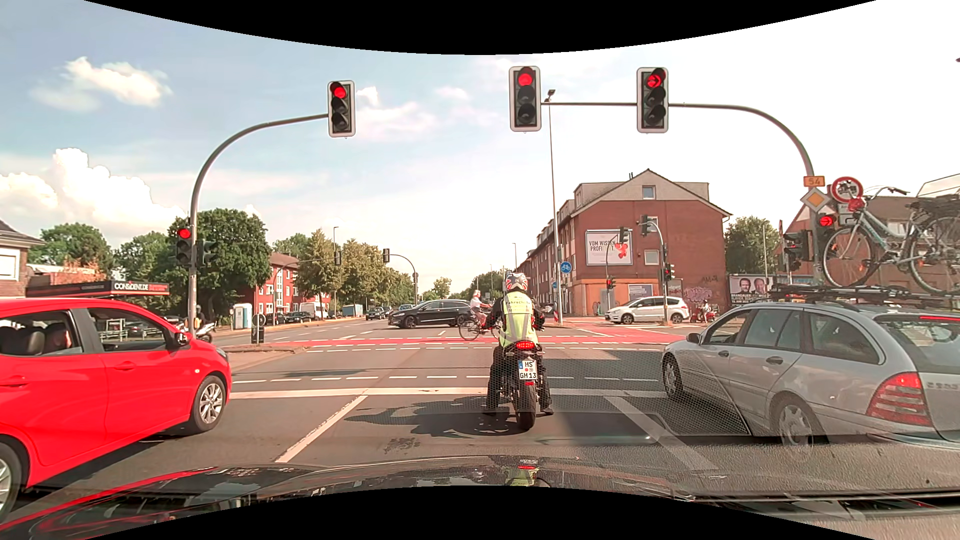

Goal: Follow the waypoints while adhering to traffic rules and regulations

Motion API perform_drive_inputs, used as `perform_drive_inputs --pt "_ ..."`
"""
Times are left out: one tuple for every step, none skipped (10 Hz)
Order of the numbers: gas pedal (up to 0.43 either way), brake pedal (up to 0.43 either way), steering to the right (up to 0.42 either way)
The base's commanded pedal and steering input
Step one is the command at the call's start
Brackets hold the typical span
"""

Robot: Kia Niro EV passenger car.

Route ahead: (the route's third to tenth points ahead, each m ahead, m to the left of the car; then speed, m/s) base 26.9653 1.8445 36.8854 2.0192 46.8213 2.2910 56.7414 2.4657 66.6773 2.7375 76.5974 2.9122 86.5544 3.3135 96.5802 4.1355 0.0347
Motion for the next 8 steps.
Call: perform_drive_inputs --pt "0.000 0.360 0.010" --pt "0.000 0.384 0.010" --pt "0.000 0.378 0.010" --pt "0.000 0.335 0.010" --pt "0.000 0.256 0.010" --pt "0.000 0.104 0.010" --pt "0.000 0.049 0.010" --pt "0.000 0.000 0.010"
